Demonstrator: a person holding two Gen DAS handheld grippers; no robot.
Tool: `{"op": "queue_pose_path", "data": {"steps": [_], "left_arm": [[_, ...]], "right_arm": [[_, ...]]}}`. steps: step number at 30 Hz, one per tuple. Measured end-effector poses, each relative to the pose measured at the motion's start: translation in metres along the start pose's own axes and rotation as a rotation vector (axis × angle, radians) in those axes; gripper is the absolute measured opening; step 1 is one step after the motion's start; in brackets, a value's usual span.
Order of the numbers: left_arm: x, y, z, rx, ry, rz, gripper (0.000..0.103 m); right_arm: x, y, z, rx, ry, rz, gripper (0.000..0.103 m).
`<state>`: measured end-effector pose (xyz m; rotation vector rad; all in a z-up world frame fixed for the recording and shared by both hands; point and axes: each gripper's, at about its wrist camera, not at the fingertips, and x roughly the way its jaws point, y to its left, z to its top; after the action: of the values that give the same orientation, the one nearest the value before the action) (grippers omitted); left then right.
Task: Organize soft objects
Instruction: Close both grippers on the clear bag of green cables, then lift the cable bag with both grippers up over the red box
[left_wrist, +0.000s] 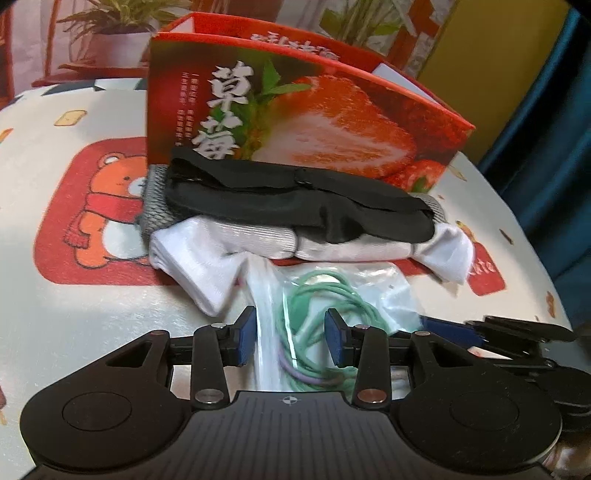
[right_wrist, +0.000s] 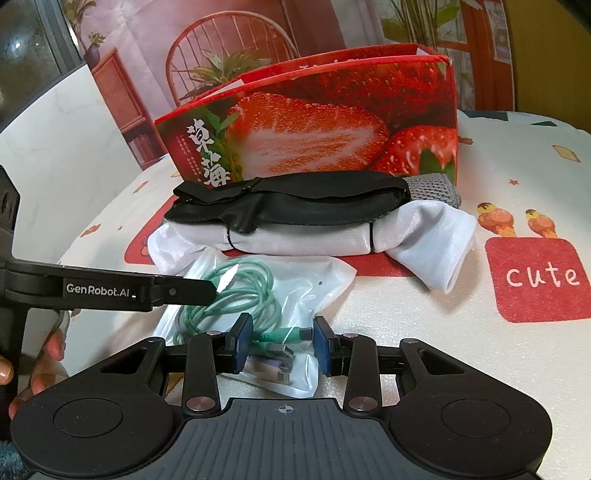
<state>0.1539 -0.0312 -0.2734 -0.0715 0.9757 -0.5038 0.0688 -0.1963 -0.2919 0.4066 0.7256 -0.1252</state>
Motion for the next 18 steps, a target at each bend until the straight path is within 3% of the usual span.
{"op": "queue_pose_path", "data": {"steps": [6, 11, 18], "left_arm": [[-0.004, -0.001, -0.012, -0.022, -0.022, -0.048, 0.040], [-0.008, -0.005, -0.017, 0.000, -0.038, -0.003, 0.030], [-0.015, -0.003, -0.019, -0.004, -0.048, -0.005, 0.030]], "right_arm": [[0.000, 0.001, 0.000, 0.003, 0.000, 0.001, 0.033], [-0.001, 0.004, -0.001, -0.009, -0.003, 0.000, 0.032], [-0.007, 0.009, -0.001, -0.037, -0.024, -0.002, 0.029]]}}
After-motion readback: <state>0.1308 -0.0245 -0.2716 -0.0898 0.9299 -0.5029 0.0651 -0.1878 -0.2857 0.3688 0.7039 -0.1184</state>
